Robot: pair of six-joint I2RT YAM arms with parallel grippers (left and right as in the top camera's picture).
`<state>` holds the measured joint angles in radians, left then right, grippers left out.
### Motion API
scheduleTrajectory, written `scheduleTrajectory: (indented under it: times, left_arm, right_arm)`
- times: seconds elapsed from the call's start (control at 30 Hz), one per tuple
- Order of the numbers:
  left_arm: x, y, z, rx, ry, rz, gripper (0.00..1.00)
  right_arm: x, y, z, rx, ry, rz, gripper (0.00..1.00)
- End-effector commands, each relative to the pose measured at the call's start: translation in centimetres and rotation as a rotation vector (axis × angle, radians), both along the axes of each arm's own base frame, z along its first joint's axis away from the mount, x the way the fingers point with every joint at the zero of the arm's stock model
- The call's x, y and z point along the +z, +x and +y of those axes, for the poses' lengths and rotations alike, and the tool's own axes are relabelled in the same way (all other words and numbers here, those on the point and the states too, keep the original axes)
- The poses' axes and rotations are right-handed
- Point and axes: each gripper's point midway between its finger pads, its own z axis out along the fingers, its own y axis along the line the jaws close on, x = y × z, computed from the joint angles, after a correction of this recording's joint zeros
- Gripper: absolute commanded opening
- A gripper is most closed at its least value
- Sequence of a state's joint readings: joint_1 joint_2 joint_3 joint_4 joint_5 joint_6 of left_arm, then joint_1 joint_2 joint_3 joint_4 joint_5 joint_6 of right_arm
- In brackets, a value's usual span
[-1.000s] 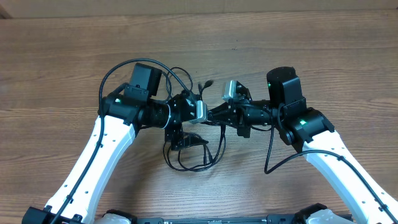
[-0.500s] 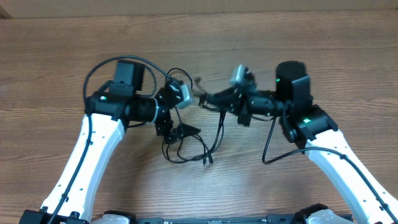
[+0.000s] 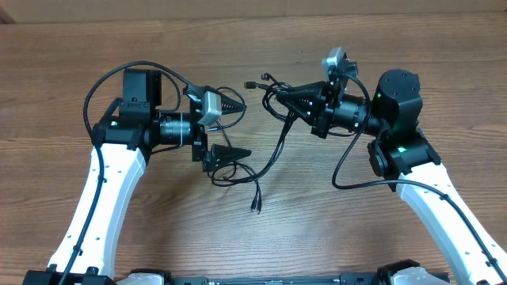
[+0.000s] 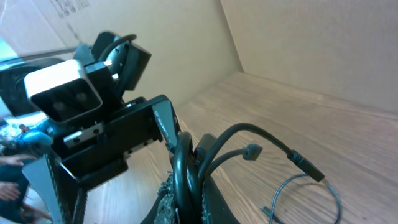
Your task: Untangle cables
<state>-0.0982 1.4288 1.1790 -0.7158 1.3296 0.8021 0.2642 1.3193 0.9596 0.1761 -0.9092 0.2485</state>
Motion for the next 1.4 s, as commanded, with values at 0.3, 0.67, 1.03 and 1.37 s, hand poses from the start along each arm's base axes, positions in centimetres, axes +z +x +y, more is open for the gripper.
scheduleTrajectory:
  times: [0.3, 0.67, 1.03, 1.37]
  left_arm:
    - [4.1, -1.3, -0.6, -0.138, -0.179, -0.111, 1.0]
    - [3.2, -0.4, -1.2, -0.098, -0.122, -0.069, 1.0]
    - [4.7, 3.0, -1.5, 0.03, -0.094, -0.033, 0.99]
    - [4.8, 2.0, -3.2, -0.019, -0.095, -0.039, 0.87]
  right_arm:
    - [2.9, -0.4, 0.4, 0.027, 0.124, 0.066, 0.04]
    - [3.7, -1.6, 1.9, 0.078, 0.137, 0.037, 0.04]
    - [4.0, -2.5, 3.0, 0.112, 0.142, 0.023, 0.04]
    - [4.1, -2.8, 3.4, 0.123, 0.145, 0.013, 0.04]
